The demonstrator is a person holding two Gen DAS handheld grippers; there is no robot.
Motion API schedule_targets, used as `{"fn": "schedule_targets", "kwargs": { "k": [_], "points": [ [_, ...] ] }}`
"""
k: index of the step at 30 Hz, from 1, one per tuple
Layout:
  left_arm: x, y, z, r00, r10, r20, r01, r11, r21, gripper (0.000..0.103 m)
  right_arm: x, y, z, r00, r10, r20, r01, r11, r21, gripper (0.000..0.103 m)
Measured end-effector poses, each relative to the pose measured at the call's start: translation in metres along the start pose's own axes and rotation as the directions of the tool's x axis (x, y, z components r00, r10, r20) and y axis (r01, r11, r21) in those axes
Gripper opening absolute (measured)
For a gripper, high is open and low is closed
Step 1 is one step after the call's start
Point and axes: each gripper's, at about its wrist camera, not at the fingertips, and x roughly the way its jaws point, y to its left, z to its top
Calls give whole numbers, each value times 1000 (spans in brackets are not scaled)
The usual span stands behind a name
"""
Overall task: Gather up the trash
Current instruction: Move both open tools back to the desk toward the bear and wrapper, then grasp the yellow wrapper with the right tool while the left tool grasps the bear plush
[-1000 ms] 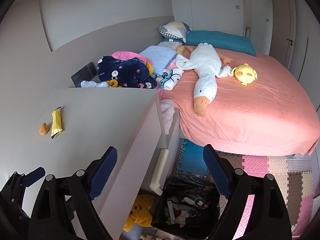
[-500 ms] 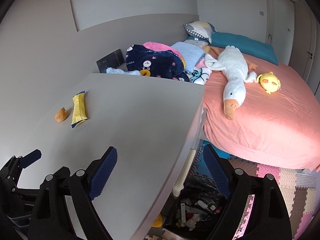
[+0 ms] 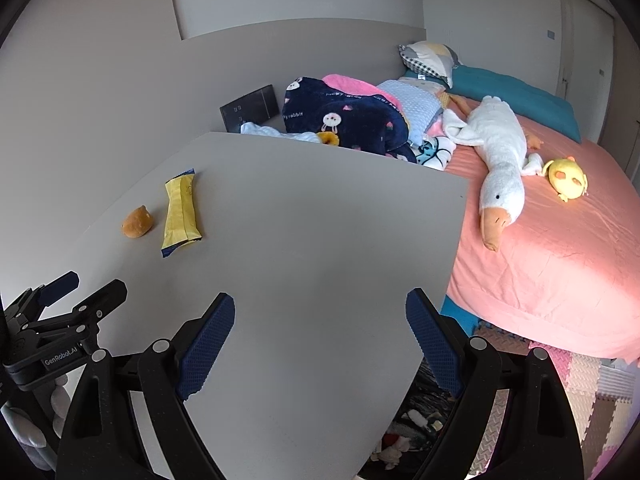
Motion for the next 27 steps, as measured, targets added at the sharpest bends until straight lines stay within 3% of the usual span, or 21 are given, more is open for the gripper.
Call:
{"fn": "schedule_targets", "kwargs": {
  "k": [16, 22, 27],
  "points": [
    [22, 40, 11, 999, 14, -37, -17, 997, -69, 96, 59, 82, 47, 994, 97, -48, -102, 988, -117, 87],
    [22, 49, 10, 999, 10, -40, -13, 997, -80, 96, 90, 108, 54, 992, 96, -82, -110, 978, -176, 87],
    [25, 57, 11, 999, 21, -45, -25, 995, -93, 96, 109, 121, 58, 988, 110, -110, -131, 970, -207, 80]
  ]
}}
